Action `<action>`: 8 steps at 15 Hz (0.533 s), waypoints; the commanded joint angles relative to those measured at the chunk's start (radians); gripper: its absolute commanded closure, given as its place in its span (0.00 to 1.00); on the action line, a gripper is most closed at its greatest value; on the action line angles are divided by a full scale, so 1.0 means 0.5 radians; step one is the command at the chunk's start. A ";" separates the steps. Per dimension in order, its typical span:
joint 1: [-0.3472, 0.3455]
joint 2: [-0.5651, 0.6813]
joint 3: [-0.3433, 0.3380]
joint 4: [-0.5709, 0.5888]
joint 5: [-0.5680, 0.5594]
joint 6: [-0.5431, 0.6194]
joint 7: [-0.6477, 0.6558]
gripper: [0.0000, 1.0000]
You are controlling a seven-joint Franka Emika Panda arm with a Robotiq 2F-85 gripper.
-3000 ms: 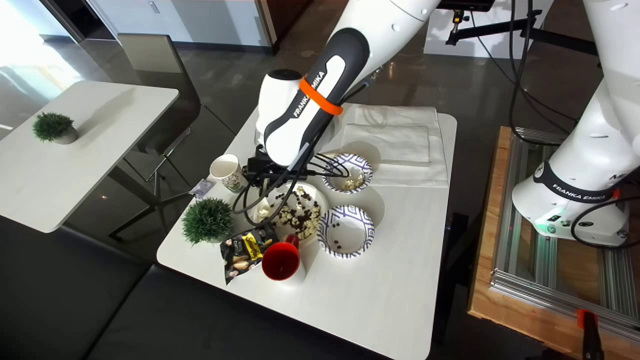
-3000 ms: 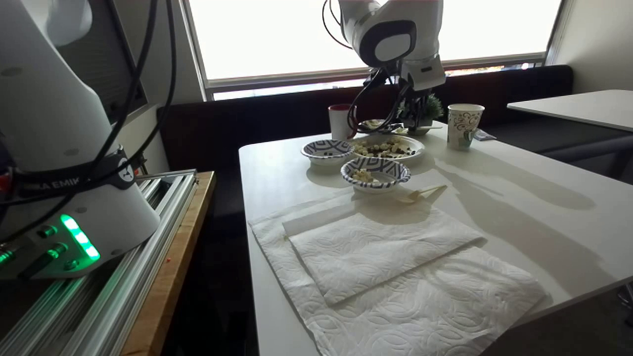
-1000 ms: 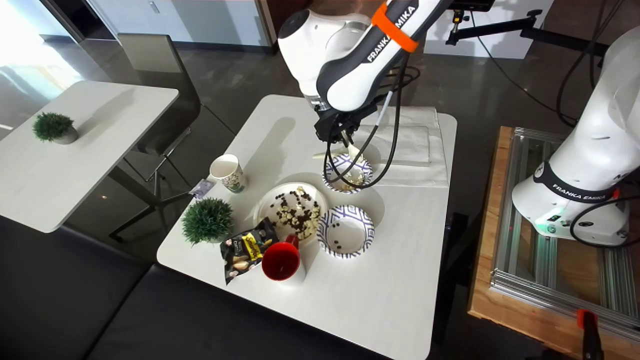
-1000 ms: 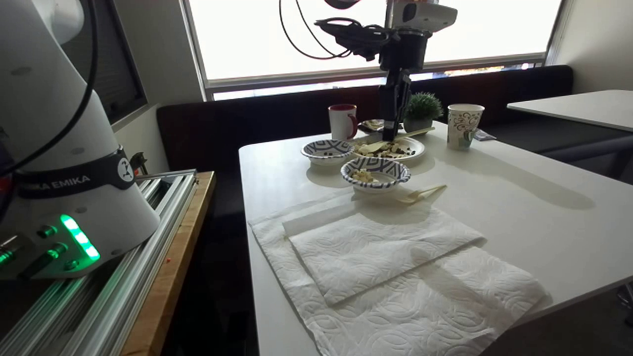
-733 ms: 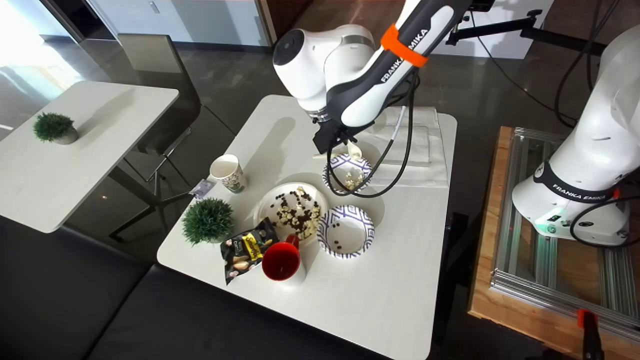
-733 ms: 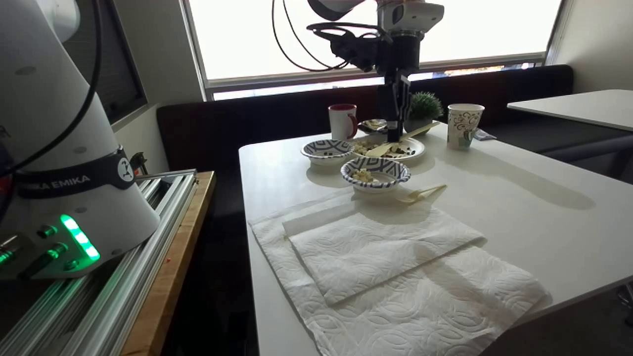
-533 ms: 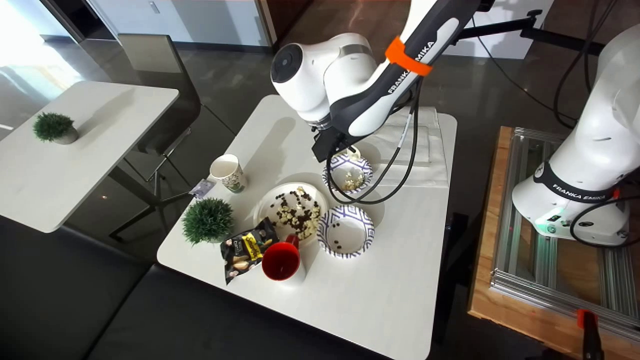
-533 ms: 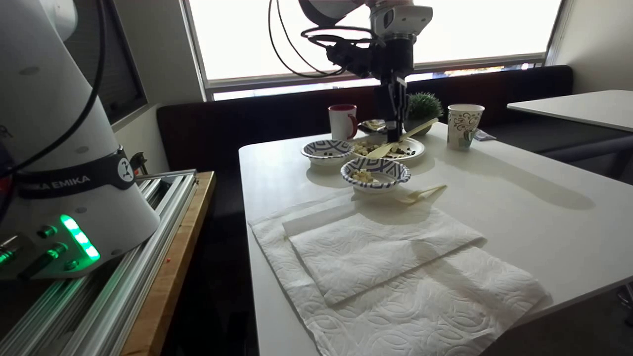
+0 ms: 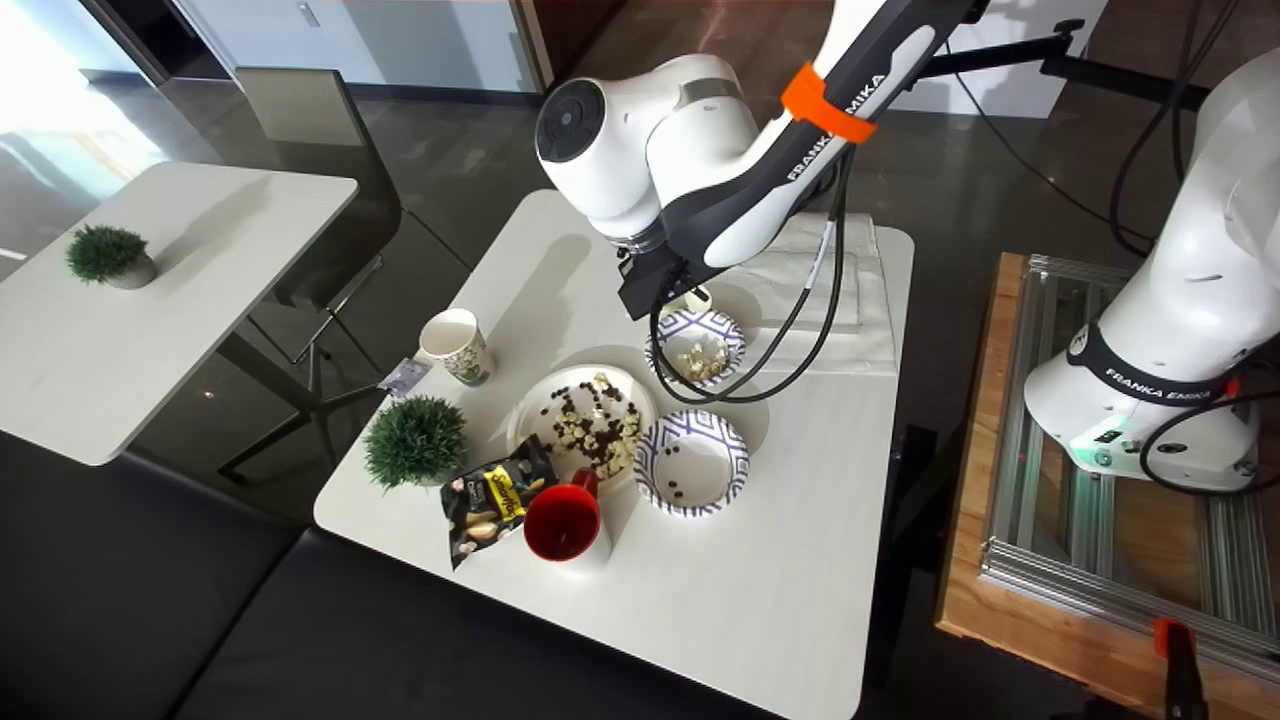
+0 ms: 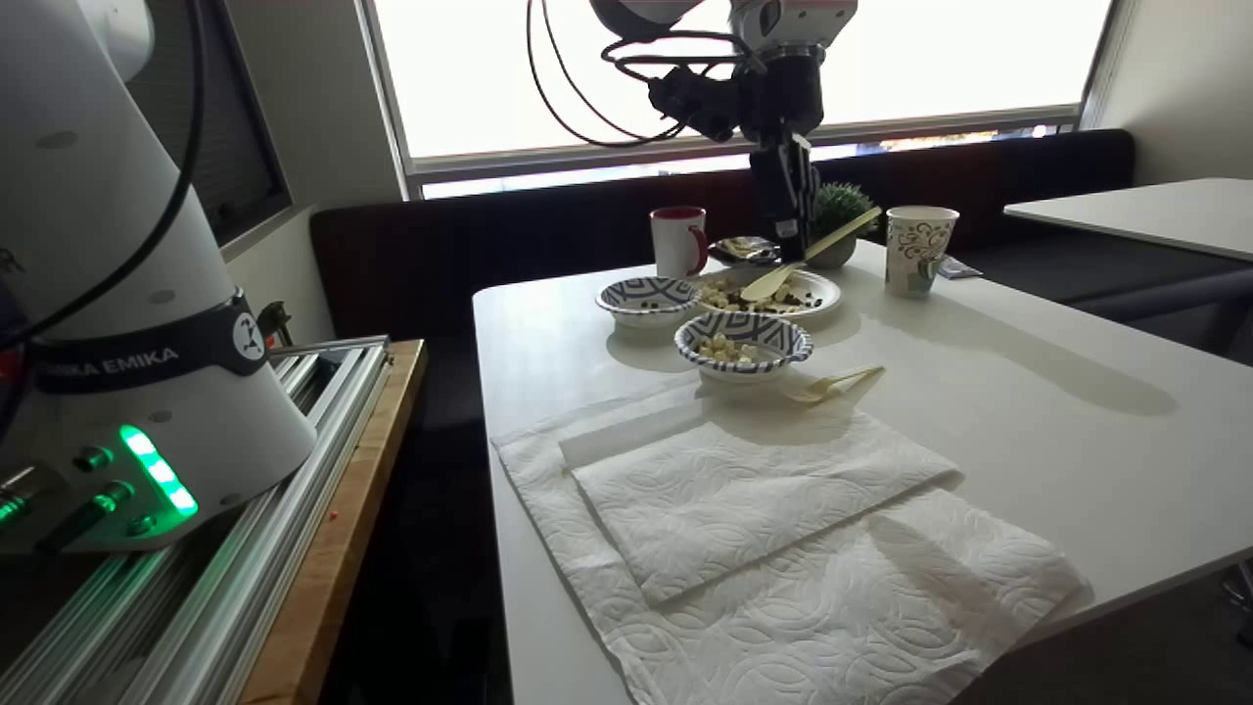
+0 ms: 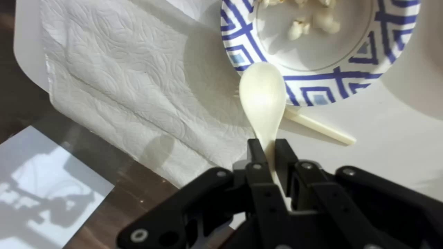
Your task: Use the white spoon to place some contents from the whole bowl on the left into the bowl on the right twice.
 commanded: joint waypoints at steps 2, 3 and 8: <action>-0.193 -0.244 0.055 -0.163 0.404 0.335 -0.476 0.97; -0.241 -0.298 0.058 -0.195 0.560 0.367 -0.644 0.97; -0.323 -0.296 0.027 -0.154 0.811 0.314 -0.896 0.86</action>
